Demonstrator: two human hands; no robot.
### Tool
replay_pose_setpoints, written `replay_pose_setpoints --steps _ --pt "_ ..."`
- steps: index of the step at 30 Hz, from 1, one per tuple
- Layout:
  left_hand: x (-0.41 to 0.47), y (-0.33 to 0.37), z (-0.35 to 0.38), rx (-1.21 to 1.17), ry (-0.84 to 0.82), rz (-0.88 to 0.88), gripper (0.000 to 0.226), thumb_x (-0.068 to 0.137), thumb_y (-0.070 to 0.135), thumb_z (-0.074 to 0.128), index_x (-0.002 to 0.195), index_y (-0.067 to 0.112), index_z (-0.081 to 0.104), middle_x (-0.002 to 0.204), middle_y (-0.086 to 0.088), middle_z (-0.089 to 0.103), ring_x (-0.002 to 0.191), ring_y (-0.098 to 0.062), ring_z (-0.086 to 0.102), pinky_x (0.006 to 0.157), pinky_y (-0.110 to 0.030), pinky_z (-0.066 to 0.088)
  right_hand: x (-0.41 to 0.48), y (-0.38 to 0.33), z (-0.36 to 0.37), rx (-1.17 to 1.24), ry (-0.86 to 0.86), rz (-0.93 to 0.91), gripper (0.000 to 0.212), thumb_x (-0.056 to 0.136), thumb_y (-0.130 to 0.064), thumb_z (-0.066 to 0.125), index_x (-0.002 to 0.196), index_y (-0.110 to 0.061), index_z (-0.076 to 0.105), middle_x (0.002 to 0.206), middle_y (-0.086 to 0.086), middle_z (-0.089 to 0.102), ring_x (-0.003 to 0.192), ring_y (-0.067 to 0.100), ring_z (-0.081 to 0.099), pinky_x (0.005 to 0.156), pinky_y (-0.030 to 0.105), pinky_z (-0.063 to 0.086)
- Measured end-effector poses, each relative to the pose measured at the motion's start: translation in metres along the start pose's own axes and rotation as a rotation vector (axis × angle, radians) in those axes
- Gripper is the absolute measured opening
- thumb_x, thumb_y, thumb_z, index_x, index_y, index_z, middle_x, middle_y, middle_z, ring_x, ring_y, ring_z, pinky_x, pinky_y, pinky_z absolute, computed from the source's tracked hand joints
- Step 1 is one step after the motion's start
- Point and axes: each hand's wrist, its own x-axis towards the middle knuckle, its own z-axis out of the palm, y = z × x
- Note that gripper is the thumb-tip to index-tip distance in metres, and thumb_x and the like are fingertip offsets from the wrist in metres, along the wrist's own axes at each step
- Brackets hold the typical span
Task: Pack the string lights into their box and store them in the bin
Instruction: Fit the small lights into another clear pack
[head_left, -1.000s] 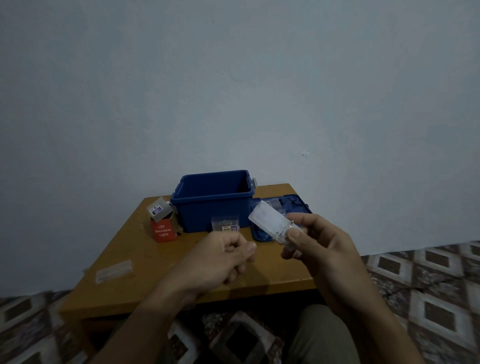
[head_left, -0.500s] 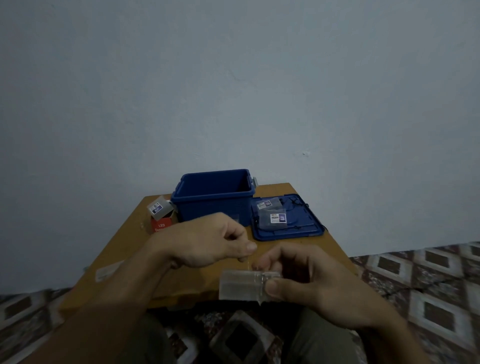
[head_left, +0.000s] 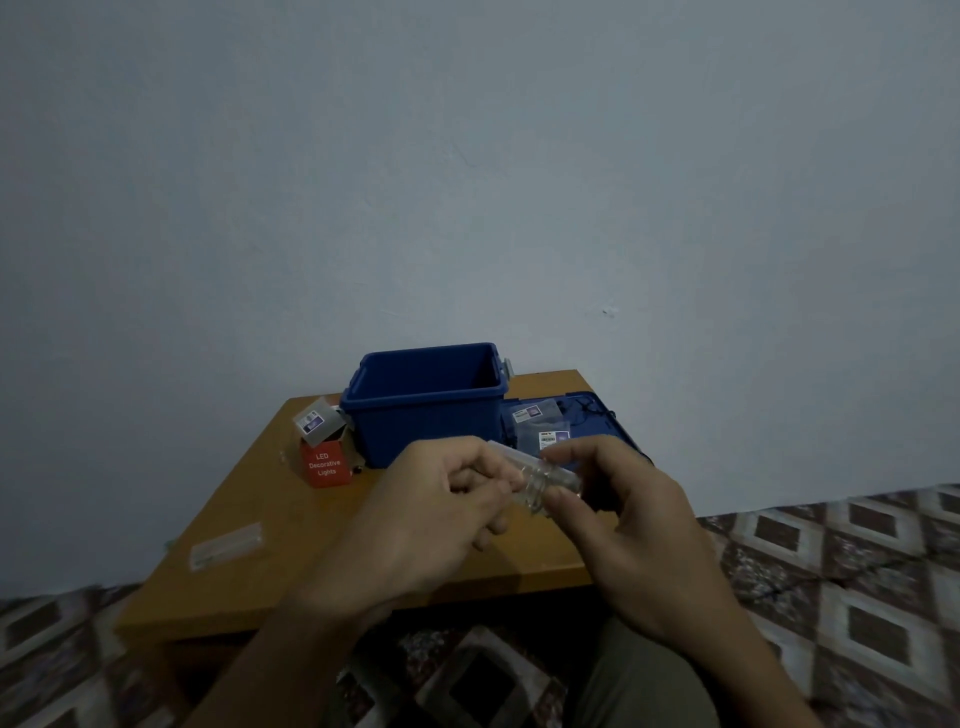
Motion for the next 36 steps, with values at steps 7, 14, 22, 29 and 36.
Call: replay_pose_setpoints --steps 7,14,22,29,36 --pt "0.0 -0.006 0.01 -0.413 0.1 -0.23 0.026 0.091 0.015 0.071 0.112 0.011 0.056 0.078 -0.012 0.076 0.063 -0.018 0.068 0.056 -0.028 0.048 -0.001 0.005 0.009 0.049 0.107 -0.034 0.023 0.093 -0.02 0.069 0.111 -0.032 0.064 0.087 -0.022 0.058 0.08 0.009 0.059 0.064 0.014 0.045" --pt "0.005 -0.01 0.013 -0.495 -0.019 -0.254 0.016 0.094 0.018 0.066 0.092 0.003 0.072 0.076 -0.007 0.073 0.064 -0.014 0.066 0.061 -0.027 0.045 0.0 0.007 0.011 0.168 0.079 -0.005 0.034 0.095 -0.015 0.066 0.123 -0.035 0.064 0.086 -0.006 0.058 0.078 0.011 0.057 0.065 0.012 0.043" --pt "0.006 -0.019 0.009 -0.396 -0.018 -0.15 0.015 0.095 0.019 0.064 0.096 0.005 0.07 0.082 -0.009 0.076 0.069 -0.016 0.068 0.064 -0.029 0.044 0.003 0.011 0.003 0.352 -0.097 0.113 0.03 0.096 -0.02 0.063 0.114 -0.043 0.068 0.078 0.003 0.065 0.076 0.02 0.065 0.069 0.026 0.055" --pt "0.009 -0.028 0.011 -0.357 0.032 -0.058 0.015 0.094 0.021 0.064 0.094 0.008 0.071 0.08 -0.008 0.076 0.068 -0.018 0.069 0.065 -0.032 0.044 0.003 0.006 0.005 0.492 -0.091 0.228 0.031 0.085 -0.034 0.065 0.116 -0.033 0.068 0.077 0.002 0.064 0.077 0.023 0.066 0.074 0.031 0.057" --pt "0.011 -0.046 0.008 -0.518 -0.02 -0.027 0.021 0.085 0.029 0.067 0.09 0.009 0.073 0.07 -0.009 0.067 0.059 -0.014 0.058 0.055 -0.025 0.039 0.004 0.001 0.019 0.929 -0.175 0.497 0.031 0.084 -0.009 0.066 0.113 -0.007 0.072 0.082 0.011 0.066 0.067 0.021 0.061 0.07 0.039 0.052"
